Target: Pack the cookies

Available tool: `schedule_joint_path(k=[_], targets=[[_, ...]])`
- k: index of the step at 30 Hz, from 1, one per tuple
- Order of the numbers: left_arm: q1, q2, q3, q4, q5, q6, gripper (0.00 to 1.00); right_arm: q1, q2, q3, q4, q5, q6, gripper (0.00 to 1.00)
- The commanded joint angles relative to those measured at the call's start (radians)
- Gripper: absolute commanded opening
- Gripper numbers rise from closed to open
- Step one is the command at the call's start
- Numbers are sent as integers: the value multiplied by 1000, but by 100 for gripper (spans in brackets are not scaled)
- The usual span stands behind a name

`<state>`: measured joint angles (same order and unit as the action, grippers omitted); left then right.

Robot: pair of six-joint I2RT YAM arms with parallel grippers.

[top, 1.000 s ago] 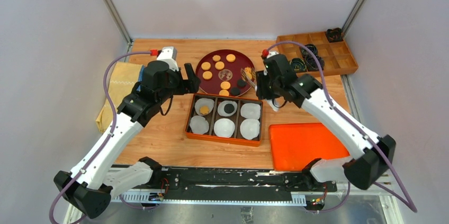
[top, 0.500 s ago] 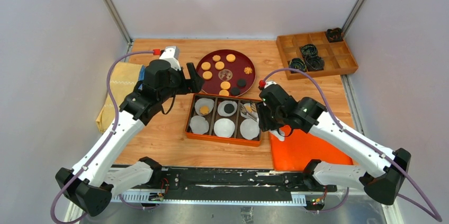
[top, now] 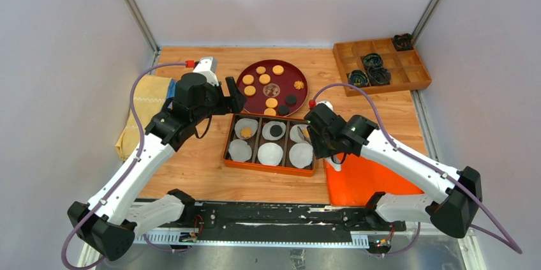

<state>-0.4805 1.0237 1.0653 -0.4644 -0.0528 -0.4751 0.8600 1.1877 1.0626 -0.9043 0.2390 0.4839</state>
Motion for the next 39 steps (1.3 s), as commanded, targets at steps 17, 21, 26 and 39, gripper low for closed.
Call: schedule_joint_path(k=[17, 21, 26, 39], targets=[[6, 3, -8, 43, 85, 16, 93, 11, -21, 75, 26, 34, -21, 50], [6, 1, -8, 49, 92, 18, 93, 11, -38, 127, 31, 44, -40, 44], [6, -2, -7, 59, 95, 14, 93, 11, -16, 196, 70, 64, -72, 44], [7, -7, -1, 28, 54, 46, 93, -37, 323, 336, 189, 156, -197, 48]])
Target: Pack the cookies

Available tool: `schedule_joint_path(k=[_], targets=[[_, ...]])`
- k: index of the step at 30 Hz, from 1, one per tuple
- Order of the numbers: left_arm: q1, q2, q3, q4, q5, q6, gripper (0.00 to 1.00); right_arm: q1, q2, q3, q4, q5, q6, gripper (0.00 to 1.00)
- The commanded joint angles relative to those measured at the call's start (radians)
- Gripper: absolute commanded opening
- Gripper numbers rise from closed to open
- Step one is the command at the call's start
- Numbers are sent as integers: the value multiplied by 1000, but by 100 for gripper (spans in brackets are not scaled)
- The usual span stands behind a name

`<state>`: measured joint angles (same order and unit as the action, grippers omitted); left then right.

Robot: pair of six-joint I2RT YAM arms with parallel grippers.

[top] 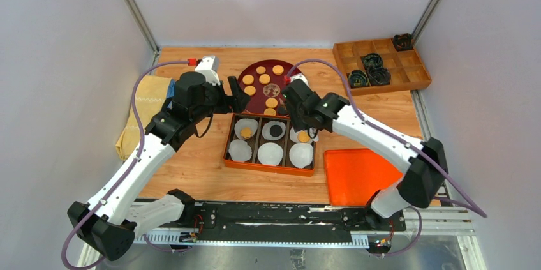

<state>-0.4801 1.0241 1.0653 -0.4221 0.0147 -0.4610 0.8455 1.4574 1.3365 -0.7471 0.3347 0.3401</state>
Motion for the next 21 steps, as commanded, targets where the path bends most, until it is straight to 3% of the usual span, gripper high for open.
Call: schedule_joint_path(k=[1, 9, 21], targets=[[6, -10, 1, -18, -33, 37, 93, -30, 71, 73, 34, 66, -60, 49], [6, -9, 2, -17, -58, 50, 93, -116, 173, 115, 56, 11, -83, 49], [6, 3, 10, -21, -64, 59, 93, -150, 259, 142, 65, -82, -68, 51]])
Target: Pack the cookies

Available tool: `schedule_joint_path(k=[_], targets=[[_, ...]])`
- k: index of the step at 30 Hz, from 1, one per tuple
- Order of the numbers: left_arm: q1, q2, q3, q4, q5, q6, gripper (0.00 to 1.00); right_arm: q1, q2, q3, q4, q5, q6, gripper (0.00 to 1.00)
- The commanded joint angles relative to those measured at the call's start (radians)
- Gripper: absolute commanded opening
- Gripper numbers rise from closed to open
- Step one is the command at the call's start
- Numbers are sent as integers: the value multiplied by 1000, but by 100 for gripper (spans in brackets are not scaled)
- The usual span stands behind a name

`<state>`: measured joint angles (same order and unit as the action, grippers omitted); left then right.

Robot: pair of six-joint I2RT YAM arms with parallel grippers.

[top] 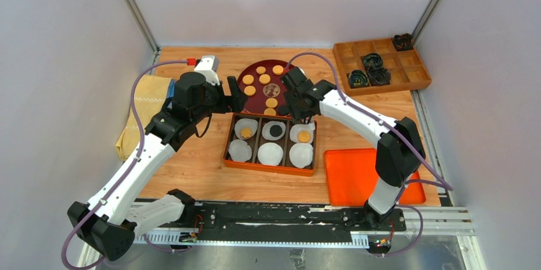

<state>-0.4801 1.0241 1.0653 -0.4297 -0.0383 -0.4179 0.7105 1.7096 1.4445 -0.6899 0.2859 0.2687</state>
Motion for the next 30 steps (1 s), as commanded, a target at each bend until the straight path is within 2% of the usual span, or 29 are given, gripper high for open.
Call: schedule_joint_path(k=[1, 15, 17, 20, 23, 26, 30], targets=[[6, 3, 11, -14, -10, 16, 93, -15, 8, 33, 8, -36, 5, 51], [6, 5, 3, -1, 8, 1, 93, -47, 78, 78, -25, -26, 22, 49], [6, 9, 5, -1, 9, -1, 93, -55, 86, 88, -31, -45, 30, 43], [6, 7, 7, -7, 7, -1, 93, -62, 81, 94, -37, -82, 41, 21], [6, 0, 8, -15, -1, -1, 93, -62, 55, 89, -38, -97, 47, 8], [6, -6, 10, -21, -7, -1, 93, -62, 18, 86, -40, -110, 45, 1], [6, -10, 14, -24, -8, -7, 93, -63, -21, 90, -45, -121, 36, 0]])
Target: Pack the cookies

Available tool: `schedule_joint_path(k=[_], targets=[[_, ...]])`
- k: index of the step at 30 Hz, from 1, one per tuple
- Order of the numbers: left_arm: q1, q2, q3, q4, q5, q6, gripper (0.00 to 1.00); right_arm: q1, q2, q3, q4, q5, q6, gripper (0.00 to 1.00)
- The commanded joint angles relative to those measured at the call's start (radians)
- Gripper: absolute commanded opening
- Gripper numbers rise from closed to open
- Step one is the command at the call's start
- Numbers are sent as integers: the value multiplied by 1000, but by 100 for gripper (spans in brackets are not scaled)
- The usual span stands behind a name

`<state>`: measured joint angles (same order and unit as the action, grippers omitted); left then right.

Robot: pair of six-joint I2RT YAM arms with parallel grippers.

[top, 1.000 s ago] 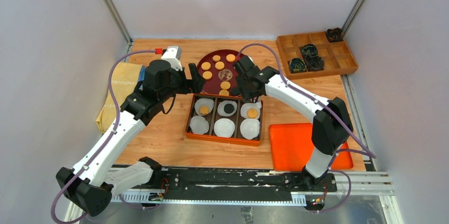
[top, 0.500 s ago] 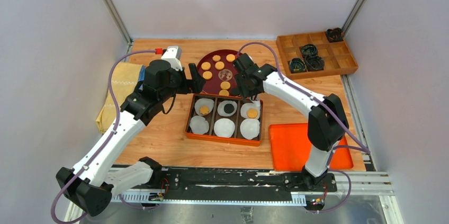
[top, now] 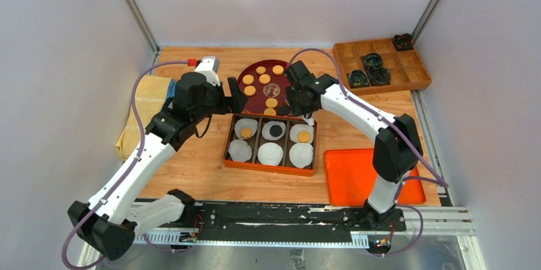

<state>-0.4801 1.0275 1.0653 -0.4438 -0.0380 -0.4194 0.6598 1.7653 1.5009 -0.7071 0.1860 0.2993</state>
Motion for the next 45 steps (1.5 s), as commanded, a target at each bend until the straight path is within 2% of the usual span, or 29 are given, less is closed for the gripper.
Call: schedule_joint_path(k=[1, 12, 19, 22, 31, 36, 45], targets=[[6, -14, 13, -10, -8, -7, 93, -11, -83, 37, -30, -21, 5, 0], [6, -15, 31, -31, -38, -8, 92, 19, -186, 53, -61, -66, 5, 0], [12, 24, 148, -135, -202, -6, 92, 203, -275, 49, -109, -22, -26, 0], [49, 37, 197, -169, -232, -35, 92, 288, -294, 36, -126, -16, -15, 0], [275, 30, 185, -185, -86, -128, 92, 470, -270, -18, -122, -35, 17, 0], [297, 25, 133, -162, -21, -140, 91, 513, -223, -15, -120, -44, 23, 0], [304, 24, 100, -147, 4, -141, 91, 563, -142, -4, -117, -87, 37, 0]])
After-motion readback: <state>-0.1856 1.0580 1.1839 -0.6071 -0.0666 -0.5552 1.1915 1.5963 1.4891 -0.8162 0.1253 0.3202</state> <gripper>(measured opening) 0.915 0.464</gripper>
